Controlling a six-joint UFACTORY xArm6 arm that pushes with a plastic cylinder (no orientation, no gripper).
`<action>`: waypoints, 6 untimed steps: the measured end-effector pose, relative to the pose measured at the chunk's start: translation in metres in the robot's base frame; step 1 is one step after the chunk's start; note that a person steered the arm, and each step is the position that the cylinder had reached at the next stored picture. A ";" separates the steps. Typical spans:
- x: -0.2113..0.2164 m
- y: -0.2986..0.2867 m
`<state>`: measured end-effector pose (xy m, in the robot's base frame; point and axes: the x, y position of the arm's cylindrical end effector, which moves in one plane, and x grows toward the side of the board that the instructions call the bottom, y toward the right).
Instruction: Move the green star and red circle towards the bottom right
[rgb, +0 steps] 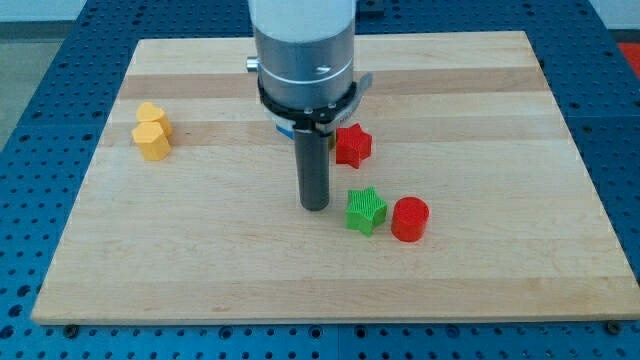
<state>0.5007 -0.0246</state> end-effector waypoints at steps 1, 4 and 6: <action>0.007 0.024; 0.031 0.113; 0.040 0.140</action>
